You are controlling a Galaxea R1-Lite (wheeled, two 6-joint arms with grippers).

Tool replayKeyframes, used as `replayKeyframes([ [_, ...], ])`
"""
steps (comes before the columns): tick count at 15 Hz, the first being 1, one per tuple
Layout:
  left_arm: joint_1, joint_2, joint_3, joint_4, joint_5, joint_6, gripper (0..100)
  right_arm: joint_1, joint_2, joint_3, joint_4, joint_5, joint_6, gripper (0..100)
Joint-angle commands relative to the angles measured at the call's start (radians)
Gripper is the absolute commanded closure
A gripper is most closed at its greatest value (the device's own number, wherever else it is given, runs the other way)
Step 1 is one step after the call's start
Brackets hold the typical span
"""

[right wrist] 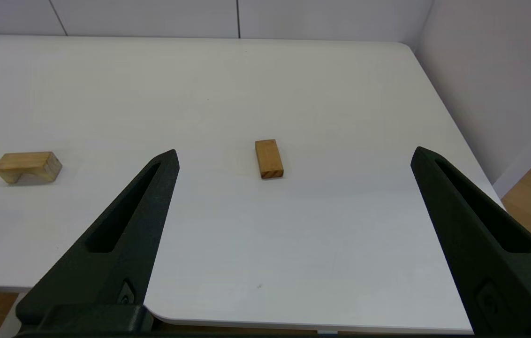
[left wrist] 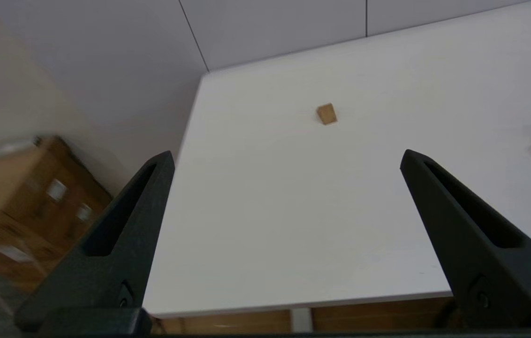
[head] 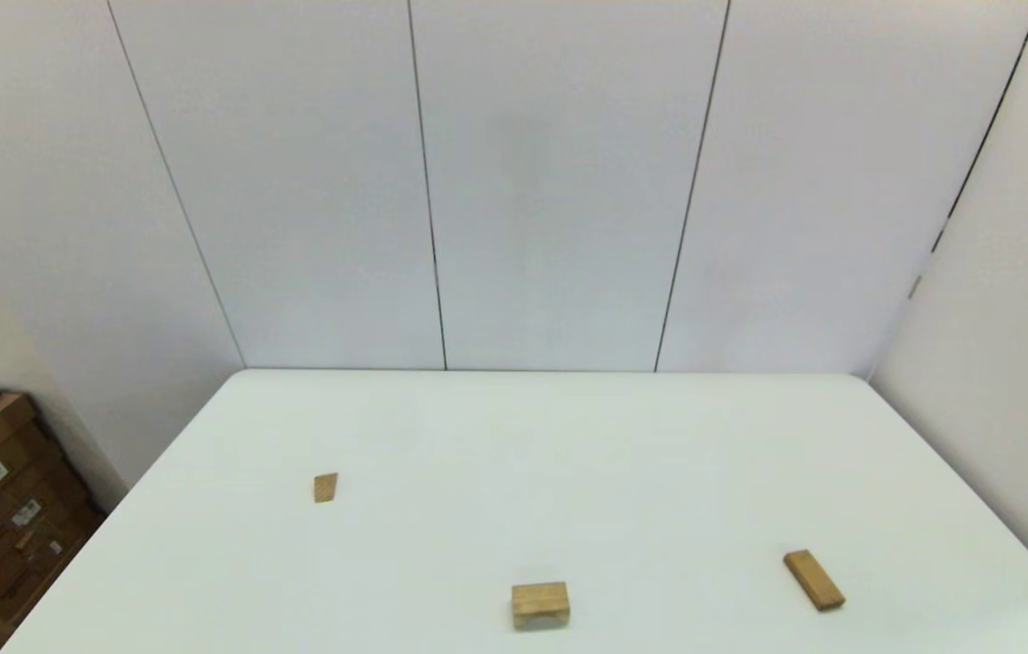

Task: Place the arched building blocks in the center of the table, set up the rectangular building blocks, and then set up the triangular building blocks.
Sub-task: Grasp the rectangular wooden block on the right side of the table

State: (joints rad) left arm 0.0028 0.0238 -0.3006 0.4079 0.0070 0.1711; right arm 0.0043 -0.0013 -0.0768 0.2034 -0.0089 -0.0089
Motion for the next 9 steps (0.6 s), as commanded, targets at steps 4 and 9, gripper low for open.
replayKeyframes([
  [4,0.000,-0.022,0.255,-0.291,-0.007,-0.119,0,0.000,0.000,0.000,0.002,0.000,0.000,0],
  [9,0.000,-0.022,0.264,-0.320,-0.005,-0.136,0,0.000,0.000,0.000,0.001,0.001,-0.002,0],
])
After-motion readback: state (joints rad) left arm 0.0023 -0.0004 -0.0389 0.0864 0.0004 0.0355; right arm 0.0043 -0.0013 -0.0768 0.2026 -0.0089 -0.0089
